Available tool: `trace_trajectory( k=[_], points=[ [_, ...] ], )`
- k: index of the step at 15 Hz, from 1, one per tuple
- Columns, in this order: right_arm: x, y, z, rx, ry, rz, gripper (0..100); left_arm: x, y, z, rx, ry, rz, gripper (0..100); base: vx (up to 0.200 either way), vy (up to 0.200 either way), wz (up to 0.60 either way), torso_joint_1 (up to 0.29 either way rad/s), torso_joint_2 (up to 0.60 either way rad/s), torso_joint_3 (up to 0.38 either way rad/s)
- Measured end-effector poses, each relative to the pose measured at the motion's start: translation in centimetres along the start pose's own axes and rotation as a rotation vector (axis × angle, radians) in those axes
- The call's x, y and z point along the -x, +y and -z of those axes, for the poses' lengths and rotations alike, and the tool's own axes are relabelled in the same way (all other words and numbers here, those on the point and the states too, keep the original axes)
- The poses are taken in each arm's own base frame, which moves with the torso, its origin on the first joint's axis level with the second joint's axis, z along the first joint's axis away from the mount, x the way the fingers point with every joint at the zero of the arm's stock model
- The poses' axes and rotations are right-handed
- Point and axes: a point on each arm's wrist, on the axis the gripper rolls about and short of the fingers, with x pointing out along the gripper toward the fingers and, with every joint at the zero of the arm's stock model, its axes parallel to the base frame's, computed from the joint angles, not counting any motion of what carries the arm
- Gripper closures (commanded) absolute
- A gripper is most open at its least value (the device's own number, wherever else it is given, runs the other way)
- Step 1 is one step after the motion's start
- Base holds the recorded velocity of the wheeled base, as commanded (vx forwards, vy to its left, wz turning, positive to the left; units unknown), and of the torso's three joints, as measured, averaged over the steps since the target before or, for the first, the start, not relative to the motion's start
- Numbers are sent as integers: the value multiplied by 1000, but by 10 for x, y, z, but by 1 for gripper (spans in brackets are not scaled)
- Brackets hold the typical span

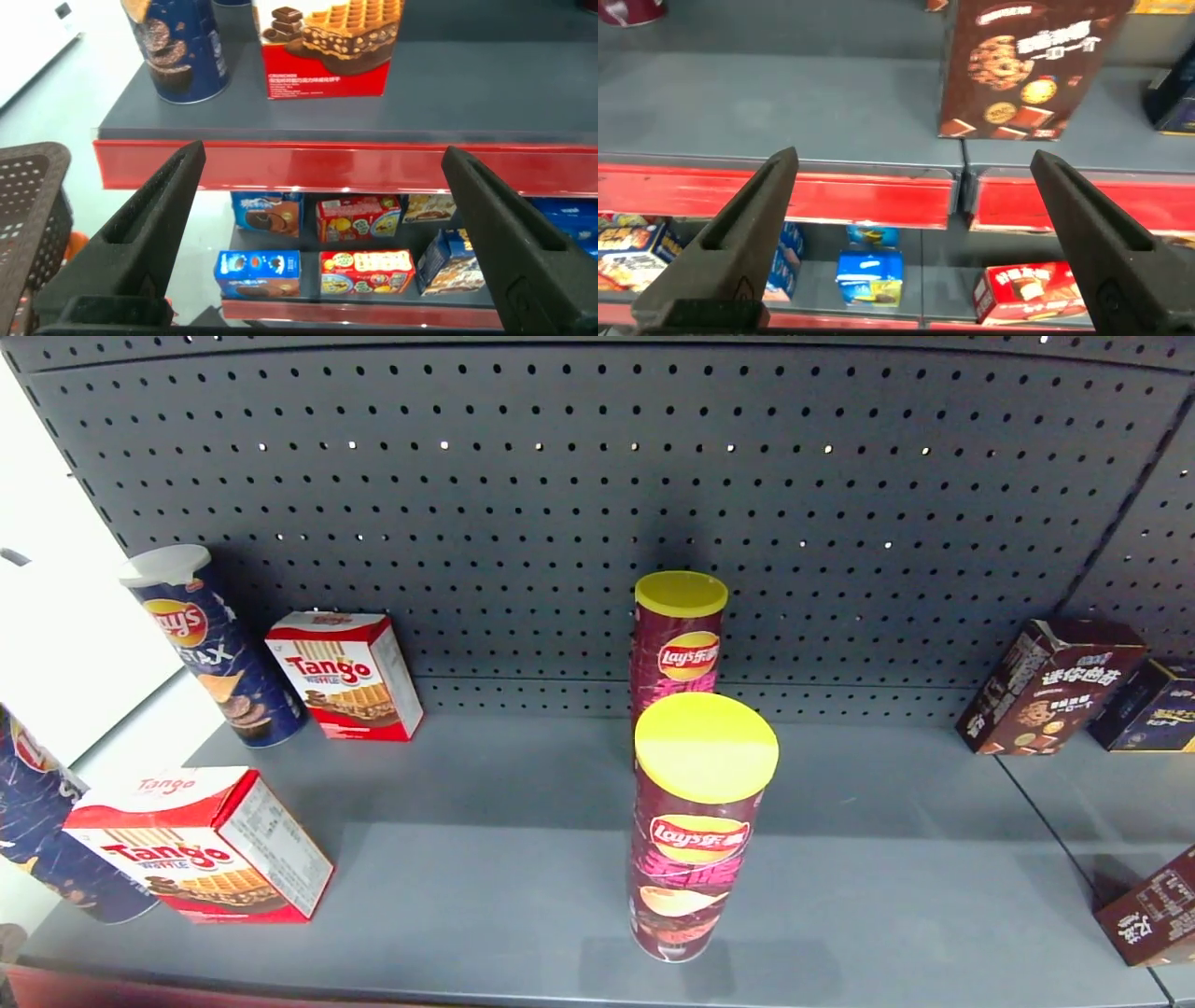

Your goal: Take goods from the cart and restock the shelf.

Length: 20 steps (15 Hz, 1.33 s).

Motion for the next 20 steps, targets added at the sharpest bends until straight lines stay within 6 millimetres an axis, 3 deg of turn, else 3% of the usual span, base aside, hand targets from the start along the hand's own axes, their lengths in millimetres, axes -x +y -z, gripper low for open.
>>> trace_trajectory(
  k=[20],
  points=[
    [0, 0, 0, 0, 0, 0, 0, 0, 0, 0, 3, 1, -1, 0, 0, 0, -30, 0, 0, 0]
  ],
)
